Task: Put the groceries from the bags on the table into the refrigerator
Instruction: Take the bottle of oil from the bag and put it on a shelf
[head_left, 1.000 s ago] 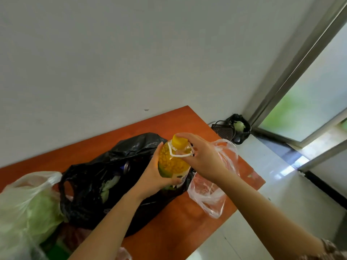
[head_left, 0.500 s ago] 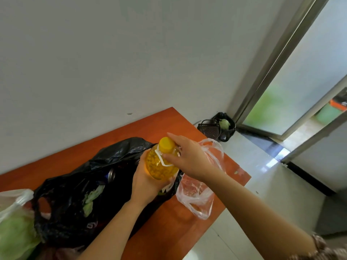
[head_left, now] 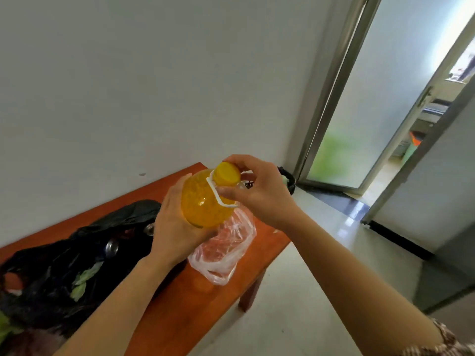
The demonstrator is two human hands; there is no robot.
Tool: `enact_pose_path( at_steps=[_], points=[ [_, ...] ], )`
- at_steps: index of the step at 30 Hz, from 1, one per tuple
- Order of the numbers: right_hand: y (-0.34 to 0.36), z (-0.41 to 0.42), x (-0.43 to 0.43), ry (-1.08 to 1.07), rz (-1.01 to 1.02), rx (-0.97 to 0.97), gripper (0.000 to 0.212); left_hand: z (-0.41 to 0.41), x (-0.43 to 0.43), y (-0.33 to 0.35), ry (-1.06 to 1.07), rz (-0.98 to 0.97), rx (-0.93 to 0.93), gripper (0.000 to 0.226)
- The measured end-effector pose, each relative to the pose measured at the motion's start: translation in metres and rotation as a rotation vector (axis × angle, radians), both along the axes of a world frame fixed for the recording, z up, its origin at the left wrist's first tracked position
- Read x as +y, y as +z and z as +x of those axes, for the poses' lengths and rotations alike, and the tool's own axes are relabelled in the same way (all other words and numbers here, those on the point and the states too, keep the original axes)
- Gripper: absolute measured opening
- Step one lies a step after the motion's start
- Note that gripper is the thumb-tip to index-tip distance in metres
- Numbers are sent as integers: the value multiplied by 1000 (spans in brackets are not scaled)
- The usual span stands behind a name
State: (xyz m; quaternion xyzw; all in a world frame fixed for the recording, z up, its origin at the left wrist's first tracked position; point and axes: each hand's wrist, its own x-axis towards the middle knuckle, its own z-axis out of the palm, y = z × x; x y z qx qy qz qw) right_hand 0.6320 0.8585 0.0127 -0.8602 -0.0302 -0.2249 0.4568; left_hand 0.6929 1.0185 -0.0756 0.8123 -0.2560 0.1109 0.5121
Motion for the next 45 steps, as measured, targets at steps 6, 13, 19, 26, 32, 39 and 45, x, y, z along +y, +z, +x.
enact_pose_path(
  at_steps=[6, 13, 19, 26, 32, 39, 45],
  points=[
    [39, -128, -89, -93, -39, -49, 40, -115, -100, 43, -174, -35, -13, 86],
    [46, -297, -204, -368, -97, 17, 41, -249, -254, 23, -498, -26, 114, 89],
    [61, -431, -298, -662, -116, 85, 51, -362, -377, 41, -764, -51, 127, 101],
    [86, -557, -401, -915, -163, 262, 32, -469, -519, 58, -1043, -53, 95, 91],
    [106, -637, -505, -1046, -178, 311, 33, -540, -645, 73, -1228, -85, 96, 94],
    [145, -692, -636, -1135, -185, 273, 34, -600, -800, 114, -1337, -156, 105, 95],
    [169, -722, -738, -1165, -242, 186, 39, -632, -914, 149, -1339, -223, 45, 100]
  ],
)
